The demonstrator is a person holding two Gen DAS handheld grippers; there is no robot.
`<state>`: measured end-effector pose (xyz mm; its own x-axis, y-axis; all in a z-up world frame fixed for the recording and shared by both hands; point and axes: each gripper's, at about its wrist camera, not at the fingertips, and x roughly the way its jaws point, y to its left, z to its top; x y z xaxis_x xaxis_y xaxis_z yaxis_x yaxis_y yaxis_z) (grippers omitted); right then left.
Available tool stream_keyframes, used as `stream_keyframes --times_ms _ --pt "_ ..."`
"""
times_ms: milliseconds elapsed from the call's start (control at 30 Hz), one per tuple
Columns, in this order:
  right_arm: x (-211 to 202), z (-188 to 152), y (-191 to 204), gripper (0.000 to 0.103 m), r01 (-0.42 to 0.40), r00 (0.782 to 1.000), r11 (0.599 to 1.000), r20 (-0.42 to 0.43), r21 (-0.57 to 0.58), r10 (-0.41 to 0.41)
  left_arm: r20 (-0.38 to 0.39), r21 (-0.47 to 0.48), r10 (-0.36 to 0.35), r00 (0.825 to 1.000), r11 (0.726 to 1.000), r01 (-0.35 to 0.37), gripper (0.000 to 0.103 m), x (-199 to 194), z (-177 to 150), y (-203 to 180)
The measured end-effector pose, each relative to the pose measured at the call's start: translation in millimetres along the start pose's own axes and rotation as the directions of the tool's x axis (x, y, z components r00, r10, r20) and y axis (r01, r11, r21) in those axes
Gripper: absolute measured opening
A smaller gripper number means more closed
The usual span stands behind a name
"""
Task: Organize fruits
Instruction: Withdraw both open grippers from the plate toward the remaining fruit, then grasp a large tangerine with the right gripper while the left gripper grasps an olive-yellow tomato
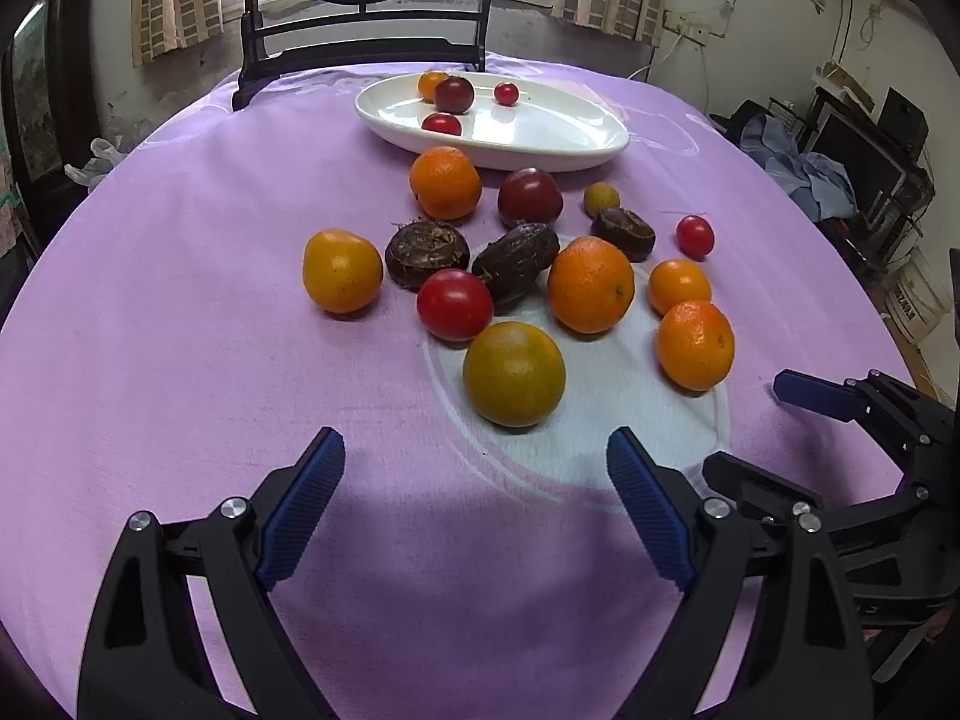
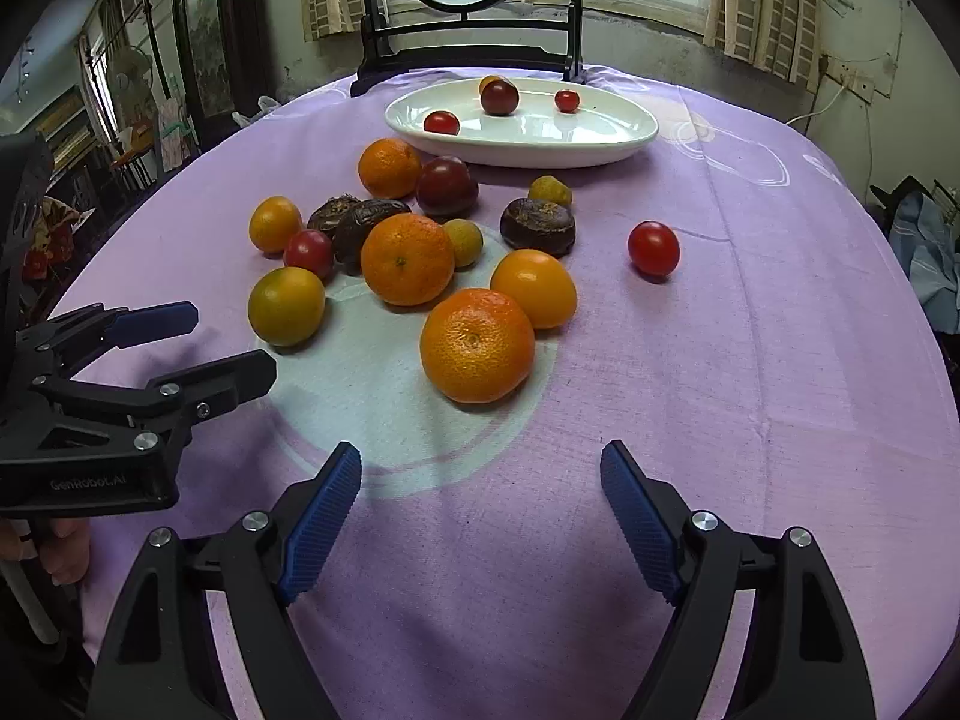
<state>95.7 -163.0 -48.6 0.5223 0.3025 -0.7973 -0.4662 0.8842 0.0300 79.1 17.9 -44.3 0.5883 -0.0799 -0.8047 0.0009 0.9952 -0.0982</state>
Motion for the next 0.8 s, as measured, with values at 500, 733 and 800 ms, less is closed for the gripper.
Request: stream_keyframes --times_ms 500,733,800 --pt "29 26 7 0.083 0.033 0.998 0.999 -0.047 -0.030 -0.034 -0.004 -0.029 -0.032 0.999 0.999 0.032 0.087 1 1 11" --pt "32 35 11 0.052 0.020 0.999 0.998 -0.027 -0.051 -0.022 -0.013 -0.059 -0.029 0.999 0.998 0.028 0.088 4 2 20" --pt "30 36 12 0.044 0.043 0.999 0.998 -0.012 -0.055 -0.044 -0.015 -0.060 -0.022 1.000 0.998 0.021 0.087 4 2 21"
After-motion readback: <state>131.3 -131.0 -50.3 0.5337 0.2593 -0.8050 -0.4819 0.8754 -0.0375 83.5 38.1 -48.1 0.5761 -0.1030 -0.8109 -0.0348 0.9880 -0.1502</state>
